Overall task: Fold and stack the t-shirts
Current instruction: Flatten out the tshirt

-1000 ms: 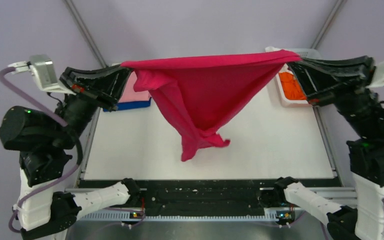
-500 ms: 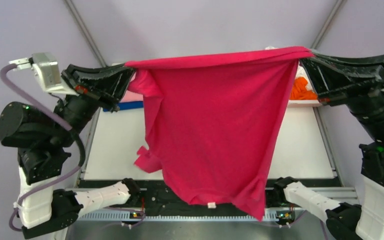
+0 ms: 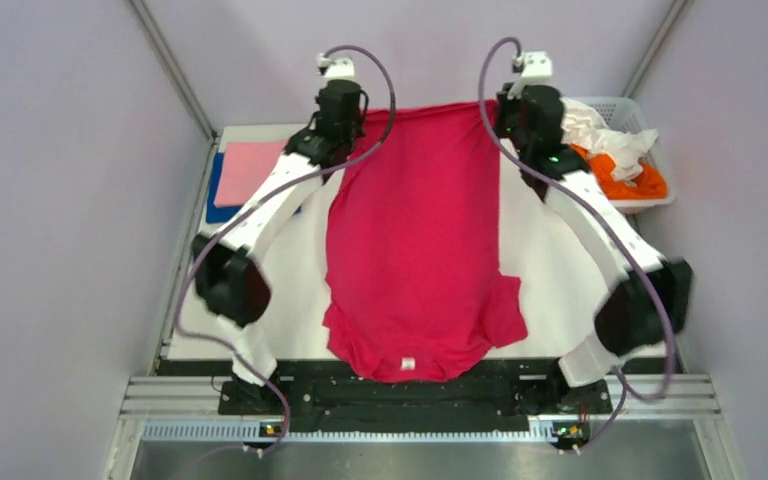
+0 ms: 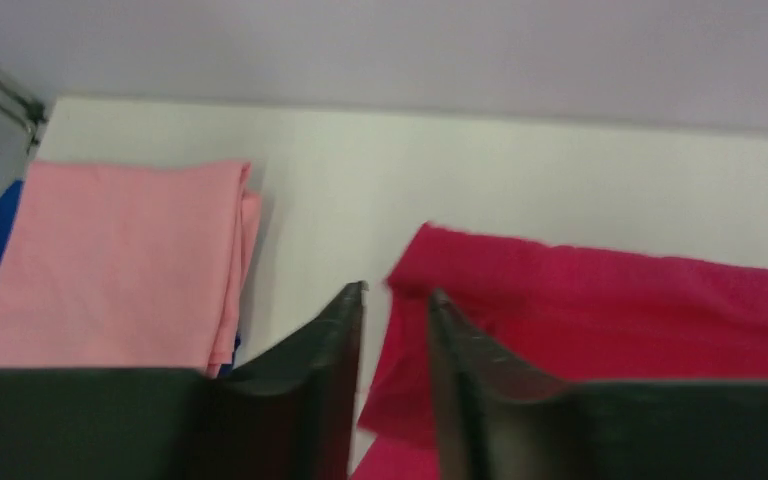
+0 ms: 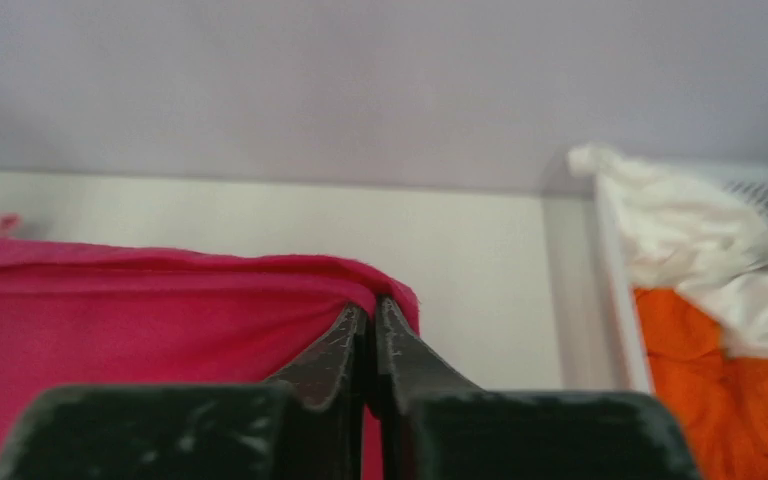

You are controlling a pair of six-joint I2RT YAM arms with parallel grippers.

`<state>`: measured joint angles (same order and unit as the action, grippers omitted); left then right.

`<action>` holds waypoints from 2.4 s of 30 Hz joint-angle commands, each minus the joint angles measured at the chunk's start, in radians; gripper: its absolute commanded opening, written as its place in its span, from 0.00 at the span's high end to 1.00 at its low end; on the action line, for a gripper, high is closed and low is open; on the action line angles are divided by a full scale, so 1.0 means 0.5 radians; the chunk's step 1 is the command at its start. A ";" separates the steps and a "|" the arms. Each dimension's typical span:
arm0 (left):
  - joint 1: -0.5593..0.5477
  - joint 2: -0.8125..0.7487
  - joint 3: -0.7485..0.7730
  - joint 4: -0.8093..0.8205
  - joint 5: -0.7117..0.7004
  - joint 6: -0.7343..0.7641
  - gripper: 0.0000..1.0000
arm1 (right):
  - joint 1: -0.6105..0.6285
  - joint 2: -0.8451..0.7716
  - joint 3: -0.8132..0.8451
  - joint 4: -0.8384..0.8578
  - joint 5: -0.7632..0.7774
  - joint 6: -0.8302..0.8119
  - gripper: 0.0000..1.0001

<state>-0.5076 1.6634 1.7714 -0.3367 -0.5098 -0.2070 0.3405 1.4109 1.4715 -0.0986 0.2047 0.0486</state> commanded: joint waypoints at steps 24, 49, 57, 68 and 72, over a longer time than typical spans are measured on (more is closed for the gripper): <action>0.090 0.044 -0.923 -0.295 1.212 -0.801 0.01 | -0.123 0.334 -0.822 0.246 -0.744 0.613 0.01; 0.343 1.332 0.300 -0.710 0.851 -0.886 0.03 | 0.302 0.336 -1.489 0.219 -0.645 0.986 0.01; 0.318 1.821 1.177 -0.162 1.588 -0.854 0.01 | 0.853 0.022 -1.562 0.157 -0.779 1.091 0.01; 0.274 0.848 0.459 -0.382 1.247 -0.609 0.01 | 0.536 -0.045 -1.319 -0.140 -0.396 0.993 0.01; 0.148 0.330 -0.270 -0.257 1.079 -0.635 0.01 | 0.475 0.080 -1.255 -0.168 -0.343 0.971 0.01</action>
<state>-0.3733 2.1071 1.8725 -0.5270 0.1329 -0.5503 0.5983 1.4082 0.7952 -0.1429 -0.0147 0.5365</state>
